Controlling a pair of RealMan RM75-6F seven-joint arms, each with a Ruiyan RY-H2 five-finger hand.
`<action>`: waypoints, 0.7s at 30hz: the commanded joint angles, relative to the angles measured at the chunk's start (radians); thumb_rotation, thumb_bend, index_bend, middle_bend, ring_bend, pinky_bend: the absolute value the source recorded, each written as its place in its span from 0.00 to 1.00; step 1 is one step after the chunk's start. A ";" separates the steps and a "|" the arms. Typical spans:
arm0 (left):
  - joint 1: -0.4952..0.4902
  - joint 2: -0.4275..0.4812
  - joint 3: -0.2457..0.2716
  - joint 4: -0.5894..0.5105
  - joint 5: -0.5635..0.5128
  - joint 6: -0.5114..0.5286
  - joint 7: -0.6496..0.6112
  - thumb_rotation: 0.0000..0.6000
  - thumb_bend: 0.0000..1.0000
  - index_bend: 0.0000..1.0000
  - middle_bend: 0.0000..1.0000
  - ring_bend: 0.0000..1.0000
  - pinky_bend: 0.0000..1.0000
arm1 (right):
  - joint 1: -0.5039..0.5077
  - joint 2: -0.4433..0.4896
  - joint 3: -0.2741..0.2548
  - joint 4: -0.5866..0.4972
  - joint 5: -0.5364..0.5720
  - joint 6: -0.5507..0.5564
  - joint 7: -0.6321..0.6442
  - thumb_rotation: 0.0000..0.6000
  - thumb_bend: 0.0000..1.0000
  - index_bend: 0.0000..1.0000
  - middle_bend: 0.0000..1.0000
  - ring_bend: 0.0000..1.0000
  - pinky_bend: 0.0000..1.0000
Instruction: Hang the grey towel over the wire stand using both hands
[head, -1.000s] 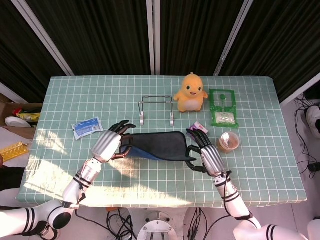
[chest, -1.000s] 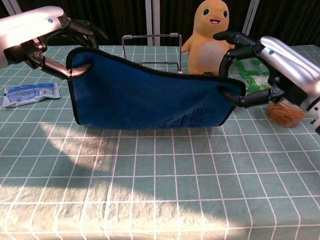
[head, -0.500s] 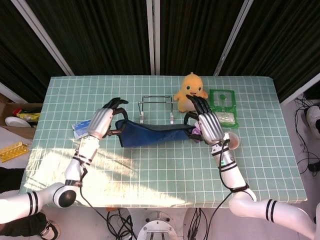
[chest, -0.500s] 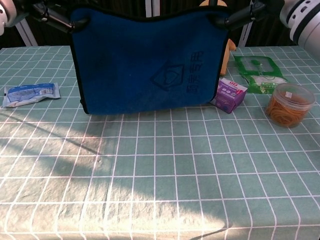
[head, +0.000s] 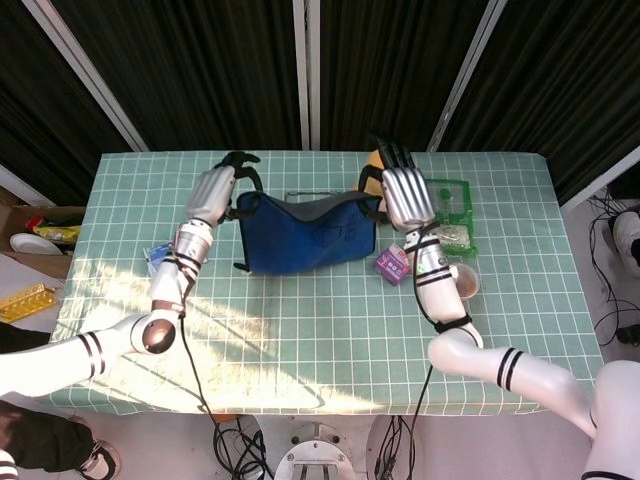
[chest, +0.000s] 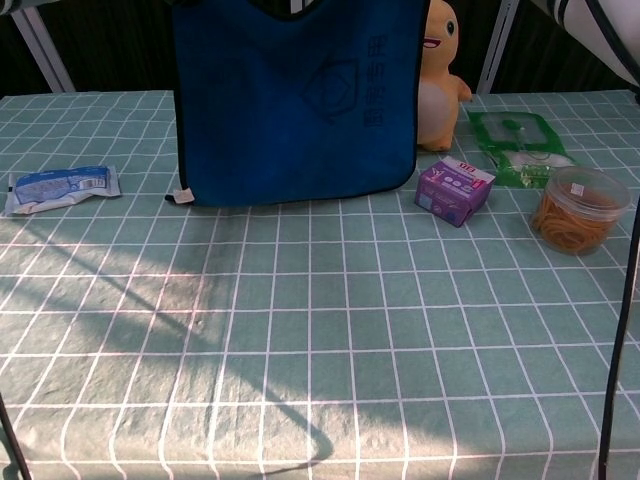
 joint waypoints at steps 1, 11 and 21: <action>-0.045 -0.024 -0.016 0.077 -0.062 -0.025 0.009 1.00 0.48 0.81 0.20 0.10 0.21 | 0.063 -0.030 0.028 0.101 0.077 -0.053 -0.021 1.00 0.59 1.00 0.05 0.00 0.00; -0.108 -0.033 -0.036 0.185 -0.192 -0.049 0.034 1.00 0.49 0.84 0.21 0.10 0.21 | 0.219 -0.062 0.088 0.322 0.237 -0.169 -0.017 1.00 0.58 1.00 0.05 0.00 0.00; -0.186 -0.031 -0.012 0.272 -0.417 -0.140 0.138 1.00 0.48 0.40 0.17 0.11 0.20 | 0.395 -0.150 0.088 0.634 0.370 -0.319 -0.064 1.00 0.47 0.72 0.02 0.00 0.00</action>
